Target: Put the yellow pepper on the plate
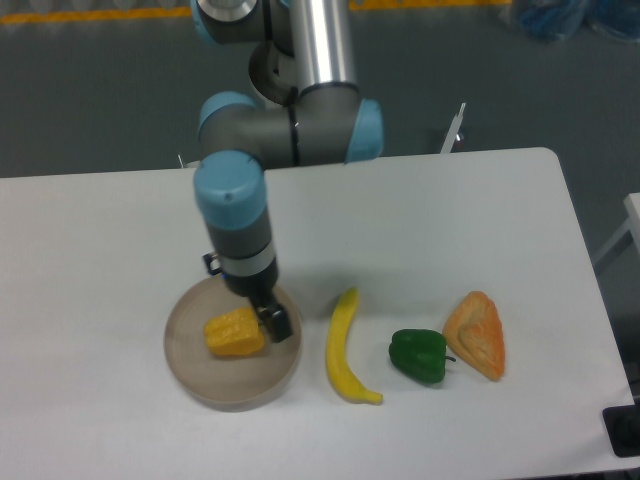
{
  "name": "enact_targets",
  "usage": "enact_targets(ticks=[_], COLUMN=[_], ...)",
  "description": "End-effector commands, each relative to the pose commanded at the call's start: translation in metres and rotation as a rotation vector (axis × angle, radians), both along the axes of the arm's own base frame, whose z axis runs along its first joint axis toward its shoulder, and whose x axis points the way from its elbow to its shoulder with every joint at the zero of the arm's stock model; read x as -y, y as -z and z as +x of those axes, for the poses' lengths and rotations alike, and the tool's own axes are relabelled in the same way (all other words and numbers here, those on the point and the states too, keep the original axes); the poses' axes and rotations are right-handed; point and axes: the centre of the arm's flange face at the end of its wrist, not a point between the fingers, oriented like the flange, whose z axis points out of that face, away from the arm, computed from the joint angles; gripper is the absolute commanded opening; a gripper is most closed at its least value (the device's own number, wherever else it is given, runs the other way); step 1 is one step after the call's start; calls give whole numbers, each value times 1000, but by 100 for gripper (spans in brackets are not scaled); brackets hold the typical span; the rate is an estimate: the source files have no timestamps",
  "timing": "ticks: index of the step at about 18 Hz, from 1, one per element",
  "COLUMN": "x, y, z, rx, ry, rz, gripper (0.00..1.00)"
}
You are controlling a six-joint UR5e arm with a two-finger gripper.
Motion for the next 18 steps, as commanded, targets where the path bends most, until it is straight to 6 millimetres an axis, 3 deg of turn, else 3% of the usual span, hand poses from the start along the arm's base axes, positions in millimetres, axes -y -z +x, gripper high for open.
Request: enact_targets(ticks=[3,10,14,18], x=[9,57,91,109], y=[-9,-18,-4,4], z=[-19,-111,-164,-193], rx=[-8,-21,-4,11], ry=[-5,49,68,109], rz=[7,-56,-100,-129], gripper=[100,100,100,100])
